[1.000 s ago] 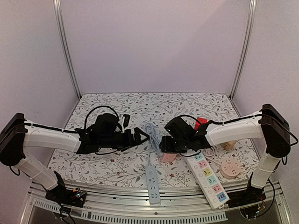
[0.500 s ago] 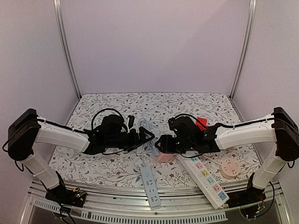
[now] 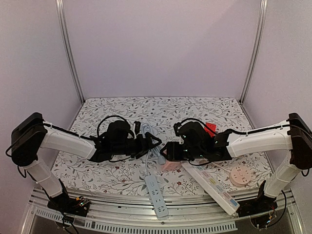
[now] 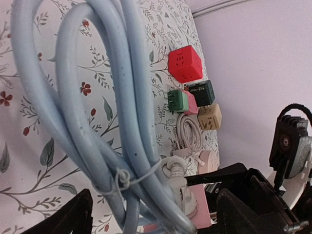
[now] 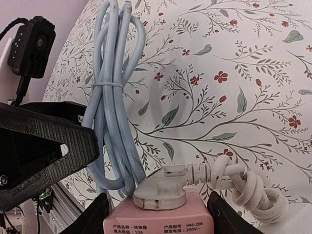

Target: Pull the plug off the socket

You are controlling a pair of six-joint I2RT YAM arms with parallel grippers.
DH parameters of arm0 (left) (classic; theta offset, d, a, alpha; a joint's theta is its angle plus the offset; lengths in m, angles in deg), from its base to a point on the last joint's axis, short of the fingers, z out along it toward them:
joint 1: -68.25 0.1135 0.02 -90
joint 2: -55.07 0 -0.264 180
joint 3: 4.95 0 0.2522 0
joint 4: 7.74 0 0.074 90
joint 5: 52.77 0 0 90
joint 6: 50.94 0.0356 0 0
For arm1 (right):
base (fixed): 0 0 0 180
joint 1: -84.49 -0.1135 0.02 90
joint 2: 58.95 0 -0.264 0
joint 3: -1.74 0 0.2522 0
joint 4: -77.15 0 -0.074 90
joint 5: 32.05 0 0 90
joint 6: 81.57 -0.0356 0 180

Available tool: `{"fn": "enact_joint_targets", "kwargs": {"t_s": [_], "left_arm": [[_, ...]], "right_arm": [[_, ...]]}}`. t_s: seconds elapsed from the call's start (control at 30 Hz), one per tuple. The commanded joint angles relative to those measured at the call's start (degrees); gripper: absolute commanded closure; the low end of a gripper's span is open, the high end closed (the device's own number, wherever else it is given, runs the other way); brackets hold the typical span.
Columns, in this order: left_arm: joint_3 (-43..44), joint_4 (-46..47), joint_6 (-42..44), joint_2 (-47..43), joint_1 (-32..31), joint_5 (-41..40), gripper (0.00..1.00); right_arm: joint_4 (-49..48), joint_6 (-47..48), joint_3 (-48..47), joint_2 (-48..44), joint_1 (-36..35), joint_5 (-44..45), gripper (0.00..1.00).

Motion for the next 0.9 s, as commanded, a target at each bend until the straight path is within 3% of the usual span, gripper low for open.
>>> {"fn": "enact_joint_targets", "kwargs": {"t_s": [0.0,0.17,0.43,0.73,0.87], "left_arm": [[0.2,2.7,-1.2,1.3,-0.6,0.2,0.21],[2.4,2.2,-1.1,2.9,-0.7,2.1,0.47],[2.8,3.9,-2.0,4.1,-0.7,3.0,0.76],[2.1,4.0,-2.2,3.9,-0.7,3.0,0.99],[1.8,4.7,-1.8,3.6,-0.7,3.2,1.00]], "right_arm": [[-5.6,1.5,-0.6,-2.8,-1.2,0.0,0.74],[-5.6,1.9,-1.0,-2.2,-1.3,0.1,0.75],[-4.9,2.3,-0.9,-1.1,-1.7,1.8,0.75],[-2.8,2.3,-1.3,-0.4,-2.3,4.5,0.75],[2.5,0.1,-2.4,-0.1,-2.3,8.6,0.75]]}}
